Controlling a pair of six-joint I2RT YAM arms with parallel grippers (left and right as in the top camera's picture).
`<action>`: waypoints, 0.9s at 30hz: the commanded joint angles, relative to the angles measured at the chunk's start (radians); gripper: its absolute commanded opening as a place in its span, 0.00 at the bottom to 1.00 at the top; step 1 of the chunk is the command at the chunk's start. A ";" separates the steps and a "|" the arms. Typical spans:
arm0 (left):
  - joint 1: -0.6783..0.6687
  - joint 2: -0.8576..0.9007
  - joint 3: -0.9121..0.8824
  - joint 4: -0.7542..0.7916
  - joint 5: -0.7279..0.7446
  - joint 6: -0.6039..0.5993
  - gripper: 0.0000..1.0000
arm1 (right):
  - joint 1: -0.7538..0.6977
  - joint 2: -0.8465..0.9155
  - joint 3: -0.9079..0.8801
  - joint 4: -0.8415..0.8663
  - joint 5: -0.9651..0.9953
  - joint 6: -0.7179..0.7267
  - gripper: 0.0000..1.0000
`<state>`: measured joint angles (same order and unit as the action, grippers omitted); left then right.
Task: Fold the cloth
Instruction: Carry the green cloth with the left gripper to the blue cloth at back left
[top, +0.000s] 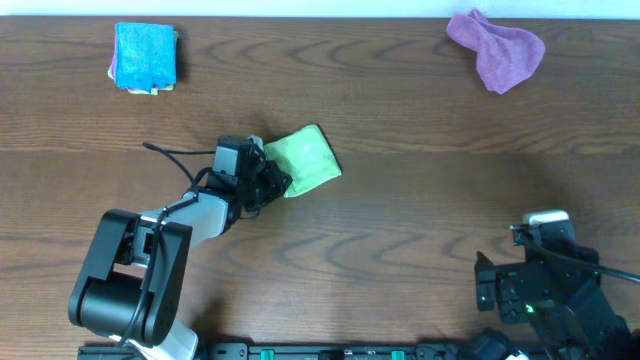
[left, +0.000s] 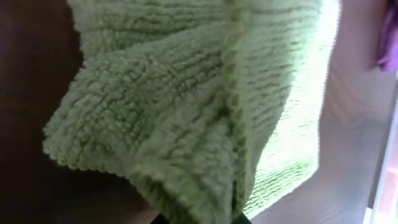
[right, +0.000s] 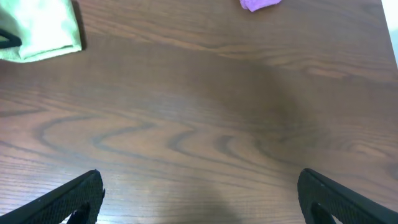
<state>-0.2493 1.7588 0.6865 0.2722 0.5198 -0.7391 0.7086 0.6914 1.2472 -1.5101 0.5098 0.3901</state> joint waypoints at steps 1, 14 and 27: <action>0.035 0.006 0.015 0.046 0.049 -0.018 0.06 | -0.005 -0.005 0.000 -0.001 0.017 -0.002 0.99; 0.249 -0.024 0.495 0.084 -0.072 -0.108 0.06 | -0.005 -0.005 0.000 -0.016 0.017 -0.002 0.99; 0.430 0.070 0.541 0.316 -0.353 -0.034 0.06 | -0.005 -0.005 0.000 0.011 0.018 0.010 0.99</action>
<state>0.1852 1.7794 1.2148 0.5507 0.2180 -0.8204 0.7086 0.6914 1.2472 -1.5002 0.5106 0.3904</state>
